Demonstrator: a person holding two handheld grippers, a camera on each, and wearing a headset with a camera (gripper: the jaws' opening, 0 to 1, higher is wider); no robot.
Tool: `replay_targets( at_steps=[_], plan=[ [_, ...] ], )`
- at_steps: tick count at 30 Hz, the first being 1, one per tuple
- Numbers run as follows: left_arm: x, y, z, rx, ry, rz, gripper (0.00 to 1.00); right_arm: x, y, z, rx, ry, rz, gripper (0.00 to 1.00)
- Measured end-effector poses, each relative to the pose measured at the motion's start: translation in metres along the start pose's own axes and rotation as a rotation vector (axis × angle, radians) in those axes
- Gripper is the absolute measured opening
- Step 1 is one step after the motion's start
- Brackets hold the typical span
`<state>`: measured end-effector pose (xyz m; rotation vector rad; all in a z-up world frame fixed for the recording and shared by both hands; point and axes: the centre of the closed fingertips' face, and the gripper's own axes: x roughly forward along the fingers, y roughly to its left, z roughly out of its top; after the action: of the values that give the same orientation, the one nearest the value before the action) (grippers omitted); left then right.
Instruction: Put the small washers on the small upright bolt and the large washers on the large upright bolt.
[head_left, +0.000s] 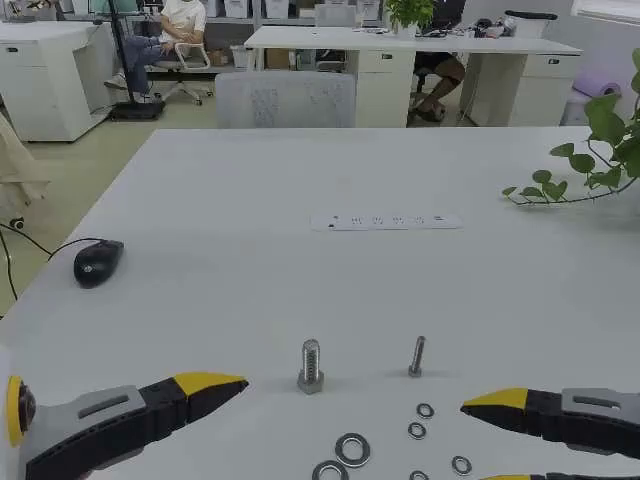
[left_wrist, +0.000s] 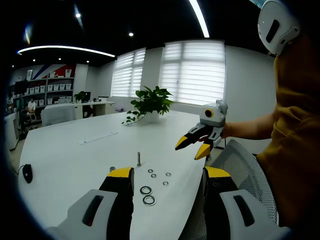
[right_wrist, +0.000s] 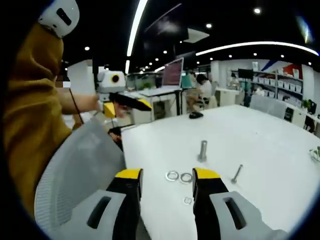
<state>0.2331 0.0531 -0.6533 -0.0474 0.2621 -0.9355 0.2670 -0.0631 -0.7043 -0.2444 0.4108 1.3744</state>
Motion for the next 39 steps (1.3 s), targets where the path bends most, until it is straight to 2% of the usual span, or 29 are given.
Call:
replay_targets(
  at_steps=[4,8,14,36,39],
  plan=[
    [-0.001,0.0007,-0.0006,-0.007,-0.004,0.005,0.54,-0.0002,-0.003,-0.0016,0.006,0.0,0.009,0.4],
    [-0.0017,0.0011,-0.0037,-0.006,0.013,0.003,0.54,-0.0002,-0.0077,-0.0065,0.005,0.026,0.007,0.4],
    [-0.0034,0.004,-0.0018,-0.007,0.004,0.014,0.54,0.0005,-0.007,-0.0037,-0.003,0.021,0.013,0.4],
    [-0.0065,0.0017,0.0016,0.005,0.001,0.038,0.54,-0.0032,-0.0052,-0.0089,-0.006,0.034,0.014,0.4],
    [-0.007,0.0017,-0.0009,0.007,0.011,0.038,0.54,-0.0035,-0.004,-0.0078,-0.006,0.03,0.014,0.4]
  ],
)
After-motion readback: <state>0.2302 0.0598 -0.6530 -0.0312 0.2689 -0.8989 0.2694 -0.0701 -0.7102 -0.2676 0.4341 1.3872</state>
